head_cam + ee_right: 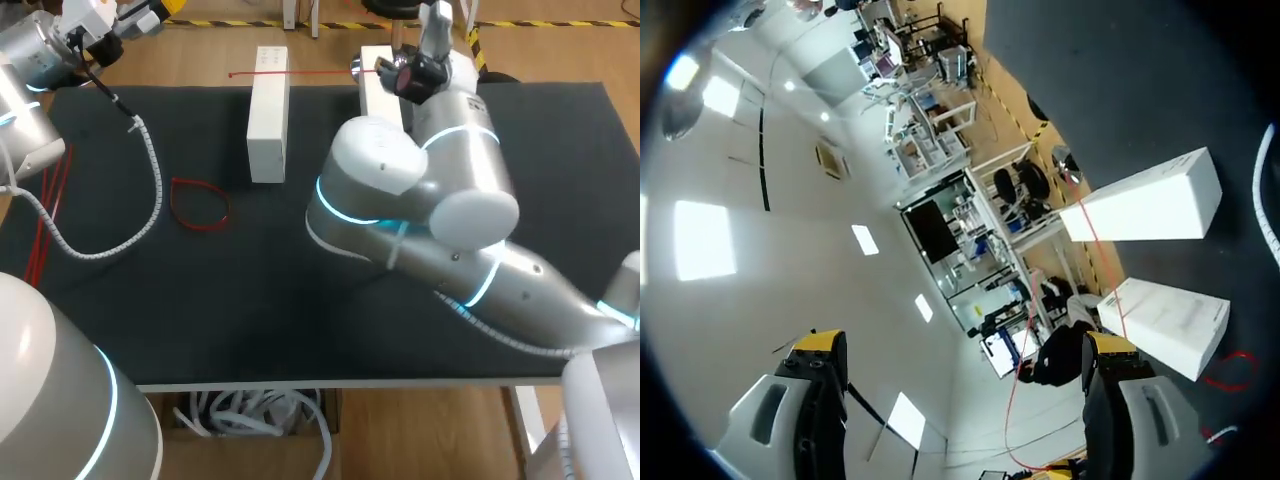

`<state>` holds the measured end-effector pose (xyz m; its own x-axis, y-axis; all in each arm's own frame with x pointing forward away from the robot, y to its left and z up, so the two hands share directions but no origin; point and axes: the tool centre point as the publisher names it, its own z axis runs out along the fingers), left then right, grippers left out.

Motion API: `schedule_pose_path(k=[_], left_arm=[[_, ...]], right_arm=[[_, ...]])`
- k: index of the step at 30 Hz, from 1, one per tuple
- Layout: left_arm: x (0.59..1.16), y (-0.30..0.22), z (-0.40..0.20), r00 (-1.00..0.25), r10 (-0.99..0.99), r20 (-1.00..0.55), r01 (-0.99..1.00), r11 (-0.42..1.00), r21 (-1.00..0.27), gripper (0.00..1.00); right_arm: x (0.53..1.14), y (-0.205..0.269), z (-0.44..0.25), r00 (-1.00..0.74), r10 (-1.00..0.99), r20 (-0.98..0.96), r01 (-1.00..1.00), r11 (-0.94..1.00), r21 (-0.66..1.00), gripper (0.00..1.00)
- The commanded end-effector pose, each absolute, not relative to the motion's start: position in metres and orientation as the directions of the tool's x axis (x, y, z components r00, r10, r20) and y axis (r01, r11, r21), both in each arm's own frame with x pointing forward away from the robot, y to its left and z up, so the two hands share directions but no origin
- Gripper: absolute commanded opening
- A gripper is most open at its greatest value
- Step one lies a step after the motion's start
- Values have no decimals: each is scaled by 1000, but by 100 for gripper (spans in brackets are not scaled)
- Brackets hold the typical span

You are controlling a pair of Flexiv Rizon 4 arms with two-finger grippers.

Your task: Grab the tape and strap the tape.

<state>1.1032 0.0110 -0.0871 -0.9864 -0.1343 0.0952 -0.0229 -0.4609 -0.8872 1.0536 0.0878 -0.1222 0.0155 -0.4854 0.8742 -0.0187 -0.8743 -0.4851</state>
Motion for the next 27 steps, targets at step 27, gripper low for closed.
schedule_pose_path(k=[27], left_arm=[[1105,11,-88,-987,-131,93,-23,-462,-887,0]], right_arm=[[1074,70,-135,22,-456,890,-126,-884,-450,100]])
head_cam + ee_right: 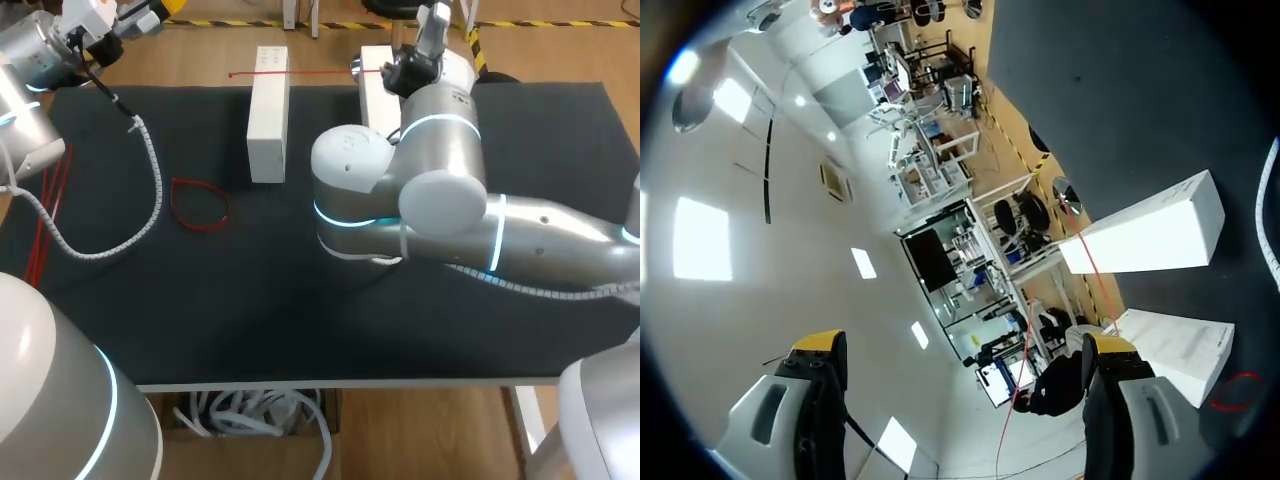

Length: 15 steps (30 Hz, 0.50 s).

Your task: Grab the tape and strap the tape.

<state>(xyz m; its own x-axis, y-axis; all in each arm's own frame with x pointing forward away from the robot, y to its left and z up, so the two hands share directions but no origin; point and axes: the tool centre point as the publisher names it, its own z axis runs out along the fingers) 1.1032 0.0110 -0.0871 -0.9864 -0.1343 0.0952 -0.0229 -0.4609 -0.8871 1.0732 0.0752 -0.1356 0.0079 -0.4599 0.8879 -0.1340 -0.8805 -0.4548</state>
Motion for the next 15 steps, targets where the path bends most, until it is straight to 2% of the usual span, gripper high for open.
schedule_pose_path(k=[1,15], left_arm=[[1105,11,-88,-987,-131,93,-23,-462,-887,0],[1105,11,-88,-987,-131,93,-23,-462,-887,0]], right_arm=[[1074,71,-137,28,-456,889,-127,-884,-450,100],[1099,64,-135,-16,-419,908,-101,-903,-418,100]])
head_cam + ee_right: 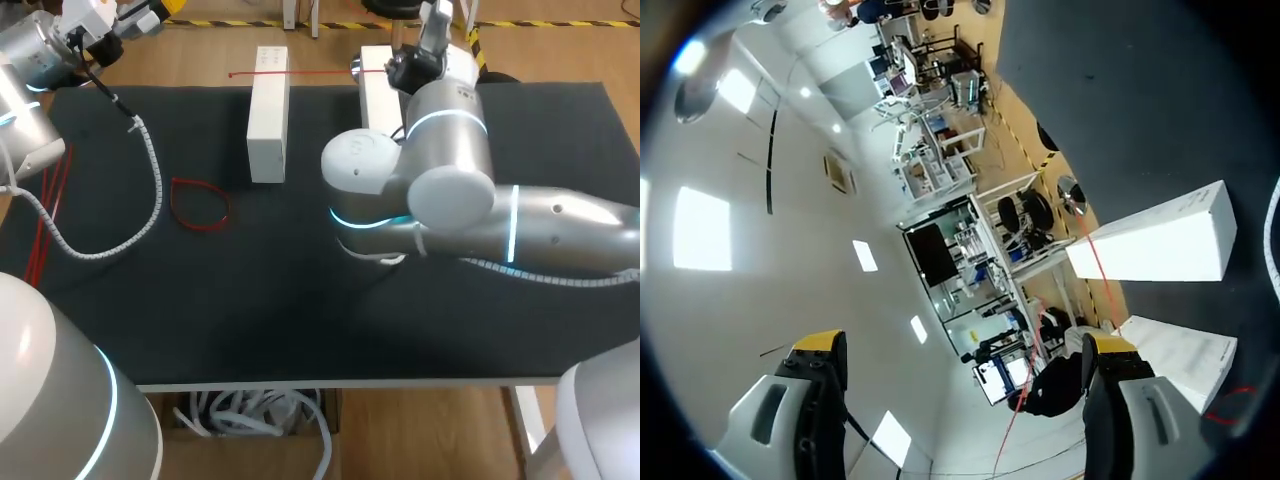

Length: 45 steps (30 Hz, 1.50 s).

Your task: Grab the tape and strap the tape.

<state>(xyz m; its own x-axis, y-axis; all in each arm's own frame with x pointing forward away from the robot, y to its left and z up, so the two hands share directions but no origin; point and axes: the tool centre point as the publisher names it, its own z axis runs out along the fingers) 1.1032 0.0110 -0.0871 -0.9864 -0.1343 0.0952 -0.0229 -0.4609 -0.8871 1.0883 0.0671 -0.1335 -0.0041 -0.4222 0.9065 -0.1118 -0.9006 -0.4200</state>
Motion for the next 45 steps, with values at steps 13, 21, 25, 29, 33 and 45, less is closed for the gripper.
schedule_pose_path(k=[13,21,25,29,33,45], left_arm=[[1105,11,-88,-987,-131,93,-23,-462,-887,0],[1105,11,-88,-987,-131,93,-23,-462,-887,0],[1105,11,-88,-987,-131,93,-23,-462,-887,0],[1105,11,-88,-987,-131,93,-23,-462,-887,0],[1105,11,-88,-987,-131,93,-23,-462,-887,0],[1105,11,-88,-987,-131,93,-23,-462,-887,0]], right_arm=[[1111,71,-135,-32,-407,913,-73,-910,-409,100],[1122,69,-138,-60,-387,920,-86,-916,-391,100],[1125,68,-138,-72,-384,920,-91,-916,-390,100],[1128,68,-137,-86,-382,920,-90,-917,-389,100],[1132,68,-135,-101,-381,919,-84,-917,-389,100],[1137,69,-132,-130,-374,918,-74,-920,-385,100]])
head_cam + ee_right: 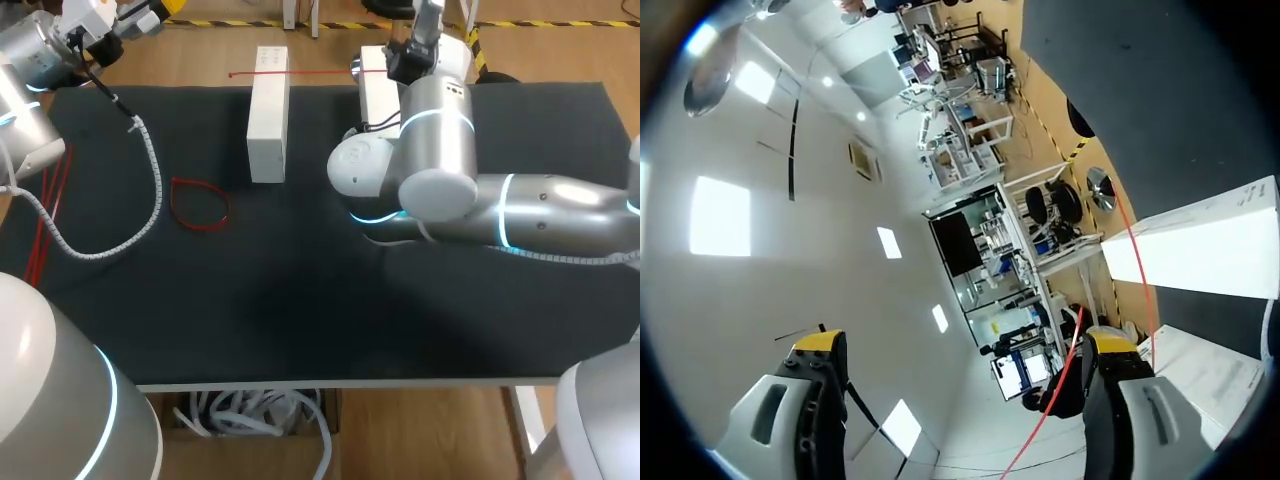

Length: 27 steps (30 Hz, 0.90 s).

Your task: Grab the tape and strap the tape.

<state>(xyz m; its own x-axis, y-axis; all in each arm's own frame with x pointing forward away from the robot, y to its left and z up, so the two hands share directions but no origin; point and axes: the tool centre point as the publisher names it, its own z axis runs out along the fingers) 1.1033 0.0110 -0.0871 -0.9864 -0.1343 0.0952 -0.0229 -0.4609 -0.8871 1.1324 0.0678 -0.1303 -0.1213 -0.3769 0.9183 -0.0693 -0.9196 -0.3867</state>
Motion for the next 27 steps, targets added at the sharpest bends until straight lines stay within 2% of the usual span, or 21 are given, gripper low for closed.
schedule_pose_path(k=[1,11,12,13,14,17,19,21,22,27], left_arm=[[1105,11,-88,-987,-131,93,-23,-462,-887,0],[1105,11,-88,-987,-131,93,-23,-462,-887,0],[1105,11,-88,-987,-131,93,-23,-462,-887,0],[1105,11,-88,-987,-131,93,-23,-462,-887,0],[1105,11,-88,-987,-131,93,-23,-462,-887,0],[1105,11,-88,-987,-131,93,-23,-462,-887,0],[1105,11,-88,-987,-131,93,-23,-462,-887,0],[1105,11,-88,-987,-131,93,-23,-462,-887,0],[1105,11,-88,-987,-131,93,-23,-462,-887,0],[1105,11,-88,-987,-131,93,-23,-462,-887,0]], right_arm=[[1138,69,-132,-132,-371,919,-76,-921,-382,100],[1139,69,-133,-138,-354,925,-81,-927,-367,100],[1139,69,-133,-138,-353,925,-82,-927,-366,96],[1139,69,-134,-138,-353,926,-82,-927,-365,70],[1138,70,-134,-136,-351,927,-81,-928,-363,59],[1138,71,-135,-133,-345,929,-81,-931,-357,45],[1137,71,-135,-132,-343,930,-80,-932,-355,20],[1137,71,-135,-130,-341,931,-78,-933,-352,5],[1137,72,-135,-130,-340,931,-78,-933,-351,0],[1136,72,-135,-130,-331,935,-74,-937,-342,0]])
